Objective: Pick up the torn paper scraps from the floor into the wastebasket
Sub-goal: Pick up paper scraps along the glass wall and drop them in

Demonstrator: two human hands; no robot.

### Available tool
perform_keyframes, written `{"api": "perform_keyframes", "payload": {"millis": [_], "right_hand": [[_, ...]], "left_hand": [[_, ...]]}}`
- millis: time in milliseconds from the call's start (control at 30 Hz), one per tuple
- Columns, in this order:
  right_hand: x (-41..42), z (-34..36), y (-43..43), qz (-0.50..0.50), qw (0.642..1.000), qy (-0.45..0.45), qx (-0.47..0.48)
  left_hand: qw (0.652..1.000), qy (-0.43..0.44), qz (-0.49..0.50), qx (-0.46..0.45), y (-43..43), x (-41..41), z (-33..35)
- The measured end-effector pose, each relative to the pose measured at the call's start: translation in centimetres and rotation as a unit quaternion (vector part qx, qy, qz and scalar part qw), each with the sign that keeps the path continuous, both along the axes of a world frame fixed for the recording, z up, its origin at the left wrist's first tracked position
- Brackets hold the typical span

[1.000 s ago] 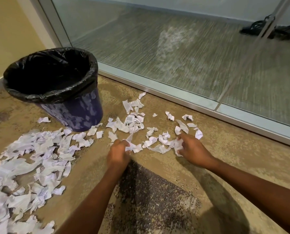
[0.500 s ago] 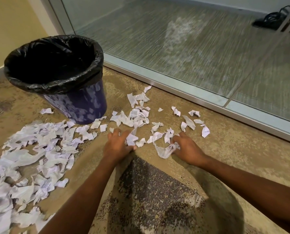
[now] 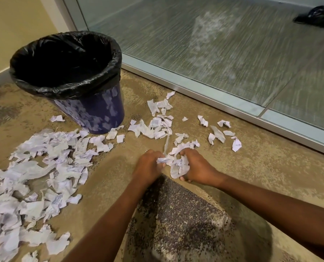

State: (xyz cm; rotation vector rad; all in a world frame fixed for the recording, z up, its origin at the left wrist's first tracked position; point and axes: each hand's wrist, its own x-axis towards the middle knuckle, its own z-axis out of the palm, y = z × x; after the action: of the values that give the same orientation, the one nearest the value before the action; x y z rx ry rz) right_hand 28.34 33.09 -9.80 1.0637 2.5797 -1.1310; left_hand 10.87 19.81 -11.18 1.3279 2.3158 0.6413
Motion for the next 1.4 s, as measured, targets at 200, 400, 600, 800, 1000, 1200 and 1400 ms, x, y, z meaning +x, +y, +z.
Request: {"api": "perform_keyframes", "payload": {"millis": [200, 400, 600, 800, 1000, 1200, 1400], "right_hand": [[-1.9, 0.5, -1.2, -0.111, 0.986, 0.055, -0.11], [-2.7, 2.2, -2.3, -0.241, 0.91, 0.094, -0.324], [-3.8, 5.9, -1.9, -0.269, 0.858, 0.144, -0.412], [-6.3, 12.7, -0.5, -0.232, 0.853, 0.234, -0.404], [-11.7, 22.2, -0.4, -0.178, 0.852, 0.317, -0.377], [-20.0, 29.5, -2.0, -0.113, 0.877, 0.343, -0.318], [-26.9, 31.9, -5.0, -0.089, 0.894, 0.337, -0.283]], "left_hand": [[0.993, -0.094, -0.001, 0.064, 0.4, 2.3, -0.1], [0.929, -0.347, 0.121, 0.055, -0.3, 2.8, 0.4], [0.861, -0.47, 0.168, 0.094, 0.3, 1.7, 4.5], [0.892, -0.413, 0.129, 0.132, 1.9, -1.4, 13.5], [0.925, -0.323, 0.112, 0.166, 3.3, -6.8, 24.0], [0.92, -0.241, 0.162, 0.265, 0.5, -13.5, 29.8], [0.908, -0.16, 0.228, 0.312, -1.7, -18.5, 29.9]]}}
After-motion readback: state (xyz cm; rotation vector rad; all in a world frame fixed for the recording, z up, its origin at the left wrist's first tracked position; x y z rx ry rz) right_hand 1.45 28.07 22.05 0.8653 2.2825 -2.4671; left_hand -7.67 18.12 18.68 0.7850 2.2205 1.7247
